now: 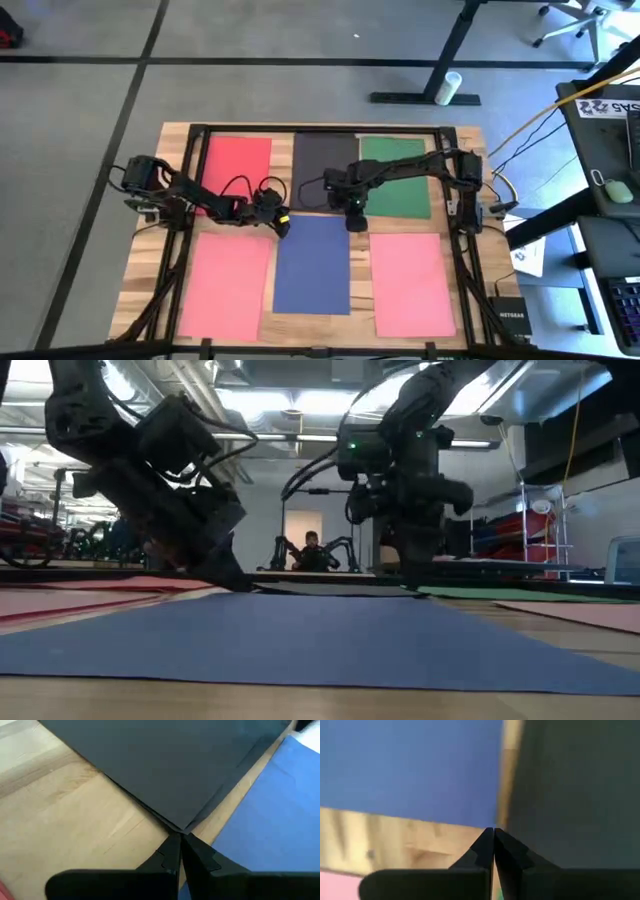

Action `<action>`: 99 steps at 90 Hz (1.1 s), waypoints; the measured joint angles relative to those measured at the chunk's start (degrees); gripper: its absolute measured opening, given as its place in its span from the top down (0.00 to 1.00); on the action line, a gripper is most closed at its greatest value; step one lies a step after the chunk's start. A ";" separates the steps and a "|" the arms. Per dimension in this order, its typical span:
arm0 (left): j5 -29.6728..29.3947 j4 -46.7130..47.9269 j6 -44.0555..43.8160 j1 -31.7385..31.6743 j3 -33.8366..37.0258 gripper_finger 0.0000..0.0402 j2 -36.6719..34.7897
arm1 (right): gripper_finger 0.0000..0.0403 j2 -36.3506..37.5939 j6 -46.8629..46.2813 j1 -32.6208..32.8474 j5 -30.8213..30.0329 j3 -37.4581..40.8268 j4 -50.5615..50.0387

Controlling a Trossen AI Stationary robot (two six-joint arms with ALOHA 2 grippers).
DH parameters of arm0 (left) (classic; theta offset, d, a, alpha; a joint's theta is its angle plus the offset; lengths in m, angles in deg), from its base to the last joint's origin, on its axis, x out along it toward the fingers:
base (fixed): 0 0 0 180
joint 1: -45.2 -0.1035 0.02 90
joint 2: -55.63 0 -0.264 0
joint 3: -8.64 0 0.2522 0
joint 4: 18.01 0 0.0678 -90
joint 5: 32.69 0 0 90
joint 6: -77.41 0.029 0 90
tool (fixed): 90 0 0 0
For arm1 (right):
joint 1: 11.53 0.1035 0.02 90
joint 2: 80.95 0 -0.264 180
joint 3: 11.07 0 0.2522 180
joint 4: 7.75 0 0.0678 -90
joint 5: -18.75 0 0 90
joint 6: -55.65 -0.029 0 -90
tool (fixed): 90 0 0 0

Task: Organize paper
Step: Adjust the blue paper

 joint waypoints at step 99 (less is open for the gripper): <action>0.02 0.07 -0.13 0.17 0.02 1.00 0.04 | 1.00 -3.15 -1.58 -0.26 -2.18 -0.37 0.14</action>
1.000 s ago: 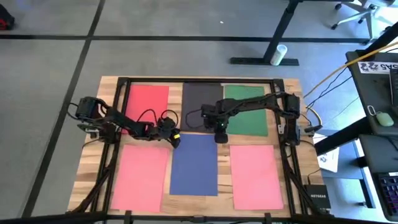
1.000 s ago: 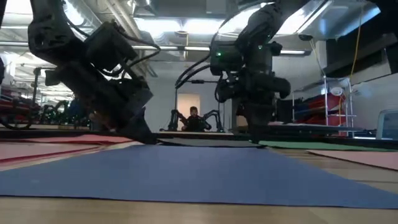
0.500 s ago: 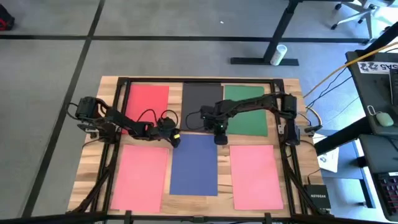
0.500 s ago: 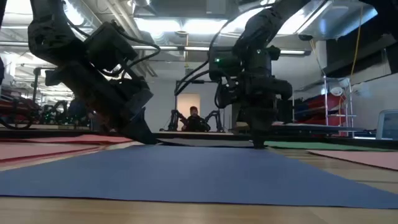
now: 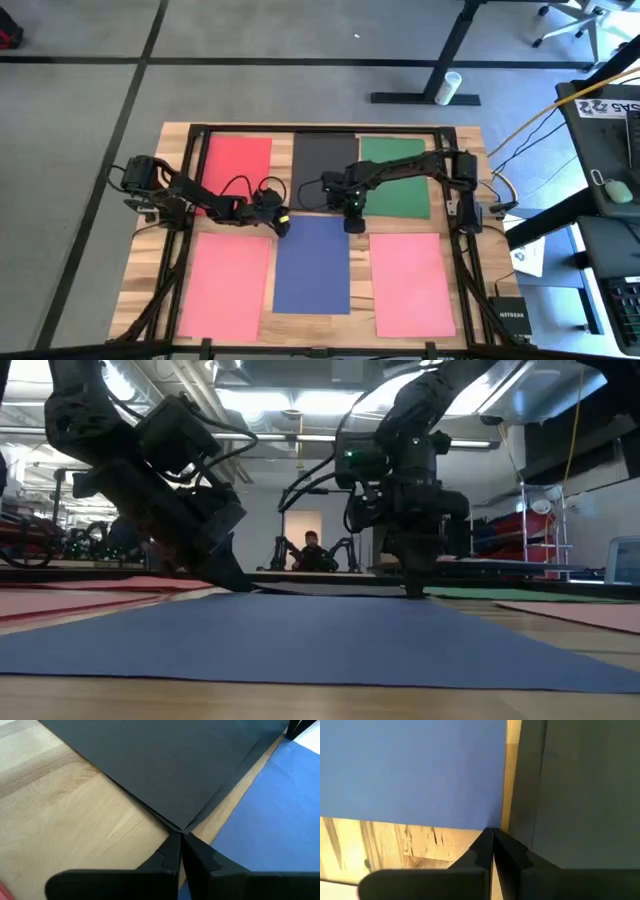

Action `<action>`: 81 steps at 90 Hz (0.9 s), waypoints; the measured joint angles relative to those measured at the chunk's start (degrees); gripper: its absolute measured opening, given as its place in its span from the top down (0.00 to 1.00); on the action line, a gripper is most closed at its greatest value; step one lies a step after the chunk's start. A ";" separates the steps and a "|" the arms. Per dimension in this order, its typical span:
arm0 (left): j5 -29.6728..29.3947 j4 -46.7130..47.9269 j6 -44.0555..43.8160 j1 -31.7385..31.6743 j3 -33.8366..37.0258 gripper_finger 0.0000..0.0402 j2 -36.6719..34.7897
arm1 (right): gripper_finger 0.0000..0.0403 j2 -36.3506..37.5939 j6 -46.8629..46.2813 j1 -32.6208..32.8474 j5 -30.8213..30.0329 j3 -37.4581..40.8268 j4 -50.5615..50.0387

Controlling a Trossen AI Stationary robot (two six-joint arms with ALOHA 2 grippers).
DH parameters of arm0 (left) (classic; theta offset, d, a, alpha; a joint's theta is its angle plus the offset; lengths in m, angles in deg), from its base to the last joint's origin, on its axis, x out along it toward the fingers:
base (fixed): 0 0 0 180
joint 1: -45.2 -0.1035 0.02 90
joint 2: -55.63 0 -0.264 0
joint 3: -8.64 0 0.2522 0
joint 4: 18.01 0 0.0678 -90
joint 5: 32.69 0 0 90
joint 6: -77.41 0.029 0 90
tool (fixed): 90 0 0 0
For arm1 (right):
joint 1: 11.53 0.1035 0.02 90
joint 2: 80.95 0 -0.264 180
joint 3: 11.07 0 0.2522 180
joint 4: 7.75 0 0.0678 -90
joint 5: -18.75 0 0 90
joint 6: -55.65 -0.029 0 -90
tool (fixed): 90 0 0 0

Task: Organize paper
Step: Adjust the blue paper

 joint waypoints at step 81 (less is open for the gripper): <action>0.04 0.00 -0.63 0.11 0.00 1.00 0.00 | 1.00 1.78 -2.29 -1.86 -7.13 0.26 0.14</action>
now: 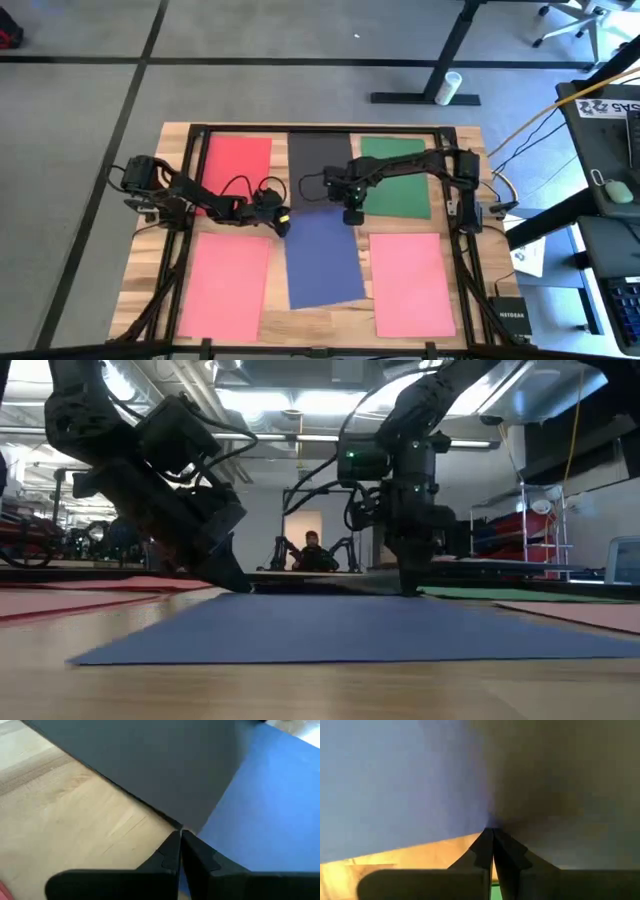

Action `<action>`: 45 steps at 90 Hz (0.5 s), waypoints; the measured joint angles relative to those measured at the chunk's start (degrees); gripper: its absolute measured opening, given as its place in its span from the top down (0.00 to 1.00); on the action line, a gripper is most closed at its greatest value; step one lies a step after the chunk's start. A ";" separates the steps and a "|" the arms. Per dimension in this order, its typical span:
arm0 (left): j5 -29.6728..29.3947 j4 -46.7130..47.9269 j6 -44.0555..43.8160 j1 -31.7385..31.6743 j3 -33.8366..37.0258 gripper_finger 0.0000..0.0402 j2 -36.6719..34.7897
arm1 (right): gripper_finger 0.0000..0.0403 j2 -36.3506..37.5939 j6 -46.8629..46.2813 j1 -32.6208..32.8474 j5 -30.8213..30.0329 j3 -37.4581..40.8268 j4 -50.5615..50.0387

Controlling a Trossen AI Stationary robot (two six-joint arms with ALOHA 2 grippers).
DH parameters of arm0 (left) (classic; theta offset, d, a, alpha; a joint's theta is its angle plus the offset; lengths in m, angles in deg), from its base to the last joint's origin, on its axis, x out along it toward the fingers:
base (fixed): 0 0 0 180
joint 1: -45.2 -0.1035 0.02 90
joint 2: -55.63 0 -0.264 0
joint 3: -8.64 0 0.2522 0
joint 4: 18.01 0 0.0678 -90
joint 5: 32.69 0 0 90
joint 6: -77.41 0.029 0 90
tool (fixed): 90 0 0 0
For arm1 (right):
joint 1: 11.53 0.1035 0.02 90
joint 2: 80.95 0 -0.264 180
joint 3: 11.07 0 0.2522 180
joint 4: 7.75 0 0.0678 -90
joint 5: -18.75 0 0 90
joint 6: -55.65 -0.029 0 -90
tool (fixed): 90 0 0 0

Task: Organize paper
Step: Adjust the blue paper

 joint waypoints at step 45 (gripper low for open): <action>-0.04 0.03 1.29 0.26 0.02 1.00 -0.07 | 1.00 4.40 -2.85 1.62 4.27 -0.02 -2.15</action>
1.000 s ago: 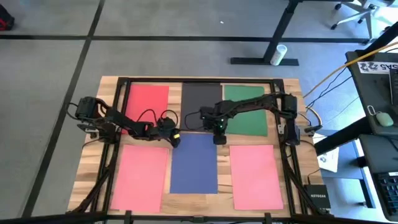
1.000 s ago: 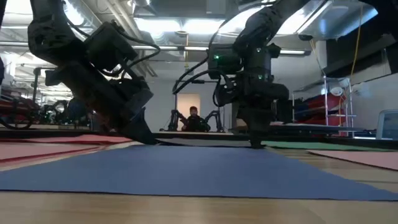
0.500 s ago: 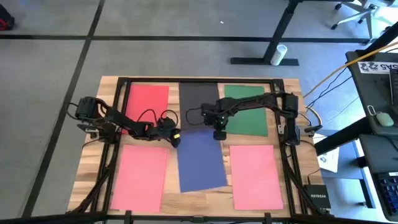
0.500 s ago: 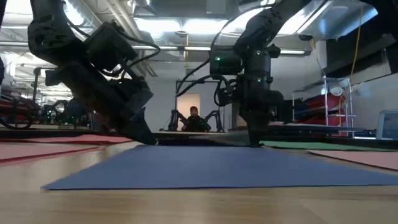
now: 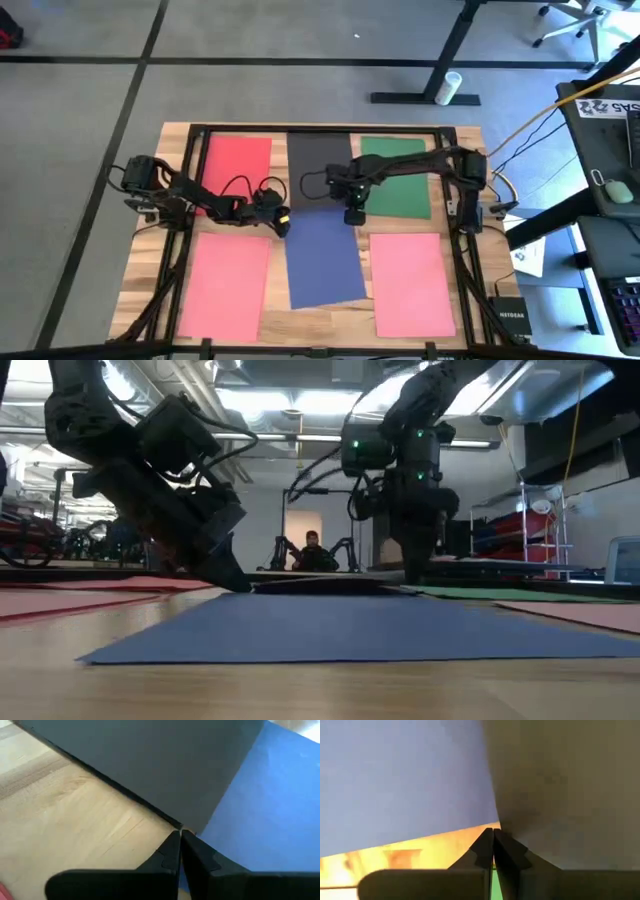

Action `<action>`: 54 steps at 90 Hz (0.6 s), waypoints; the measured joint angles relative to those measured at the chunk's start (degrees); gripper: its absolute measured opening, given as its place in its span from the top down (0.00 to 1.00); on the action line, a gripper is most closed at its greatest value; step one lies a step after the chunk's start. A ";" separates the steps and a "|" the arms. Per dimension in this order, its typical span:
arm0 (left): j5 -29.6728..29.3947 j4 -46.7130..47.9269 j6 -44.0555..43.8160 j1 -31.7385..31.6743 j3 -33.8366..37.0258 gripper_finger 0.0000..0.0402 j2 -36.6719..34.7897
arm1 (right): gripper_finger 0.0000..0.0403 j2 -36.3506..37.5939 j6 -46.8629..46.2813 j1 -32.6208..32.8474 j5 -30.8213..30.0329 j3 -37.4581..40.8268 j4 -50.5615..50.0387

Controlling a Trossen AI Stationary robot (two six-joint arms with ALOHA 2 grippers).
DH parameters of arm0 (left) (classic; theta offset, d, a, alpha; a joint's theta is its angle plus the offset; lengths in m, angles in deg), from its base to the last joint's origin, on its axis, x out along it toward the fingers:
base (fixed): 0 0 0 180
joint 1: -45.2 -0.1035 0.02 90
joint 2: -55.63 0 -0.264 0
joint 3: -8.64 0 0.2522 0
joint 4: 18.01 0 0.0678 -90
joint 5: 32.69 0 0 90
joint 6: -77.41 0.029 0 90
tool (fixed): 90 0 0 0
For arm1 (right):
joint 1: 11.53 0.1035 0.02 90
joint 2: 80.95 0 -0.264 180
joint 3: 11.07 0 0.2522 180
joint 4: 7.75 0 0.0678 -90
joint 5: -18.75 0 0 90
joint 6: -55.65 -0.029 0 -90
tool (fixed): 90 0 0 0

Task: Organize paper
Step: Adjust the blue paper

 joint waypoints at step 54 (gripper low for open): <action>-0.63 1.28 0.55 6.91 -2.12 1.00 -1.07 | 1.00 1.68 -5.13 6.77 4.45 6.07 7.34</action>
